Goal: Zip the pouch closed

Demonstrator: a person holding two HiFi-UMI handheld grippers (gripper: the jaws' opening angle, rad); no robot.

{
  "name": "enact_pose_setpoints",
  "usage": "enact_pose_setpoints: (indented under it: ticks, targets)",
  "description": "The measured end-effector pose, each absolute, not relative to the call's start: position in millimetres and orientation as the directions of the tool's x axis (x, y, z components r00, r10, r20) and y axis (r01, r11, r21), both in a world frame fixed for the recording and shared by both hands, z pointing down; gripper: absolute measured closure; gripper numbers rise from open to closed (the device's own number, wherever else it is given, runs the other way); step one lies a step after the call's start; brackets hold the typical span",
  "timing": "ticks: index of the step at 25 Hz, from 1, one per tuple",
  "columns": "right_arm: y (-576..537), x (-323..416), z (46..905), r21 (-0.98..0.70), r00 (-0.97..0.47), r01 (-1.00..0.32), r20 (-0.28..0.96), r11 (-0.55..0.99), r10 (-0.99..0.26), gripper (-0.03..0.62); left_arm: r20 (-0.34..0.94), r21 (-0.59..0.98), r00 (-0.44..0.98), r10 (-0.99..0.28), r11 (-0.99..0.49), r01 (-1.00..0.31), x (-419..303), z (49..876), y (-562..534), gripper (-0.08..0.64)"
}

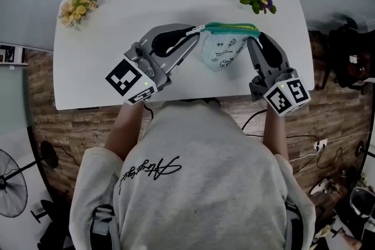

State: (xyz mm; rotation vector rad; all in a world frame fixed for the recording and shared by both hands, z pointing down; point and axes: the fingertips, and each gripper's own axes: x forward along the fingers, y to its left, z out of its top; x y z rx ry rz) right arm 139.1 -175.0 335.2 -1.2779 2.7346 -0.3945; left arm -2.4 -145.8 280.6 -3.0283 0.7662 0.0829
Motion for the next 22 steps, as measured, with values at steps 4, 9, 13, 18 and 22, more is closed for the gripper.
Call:
enact_pose_setpoints:
  ticks: [4, 9, 13, 18, 22]
  targets:
    - [-172, 144, 329, -0.209, -0.621, -0.769, 0.020, 0.604, -0.784, 0.465, 0.000, -0.044, 0.883, -0.468, -0.883, -0.468, 1, 292, -144, 0.528]
    - [-162, 138, 298, -0.019, -0.648, -0.761, -0.019, 0.648, -0.762, 0.481, 0.037, -0.076, 0.891, -0.453, -0.890, -0.449, 7, 300, -141, 0.528]
    - [-147, 100, 278, 0.239, -0.755, -0.632, 0.027, 0.737, -0.656, 0.499, 0.042, -0.078, 0.894, -0.446, -0.894, -0.442, 9, 301, -139, 0.529]
    - [-133, 53, 285, 0.353, -0.837, -0.463, 0.129, 0.813, -0.532, 0.531, 0.045, -0.072, 0.904, -0.425, -0.904, -0.422, 16, 305, -137, 0.531]
    - [-128, 35, 285, 0.334, -0.877, -0.377, 0.171, 0.864, -0.448, 0.526, 0.078, -0.093, 0.915, -0.396, -0.917, -0.388, 22, 311, -132, 0.534]
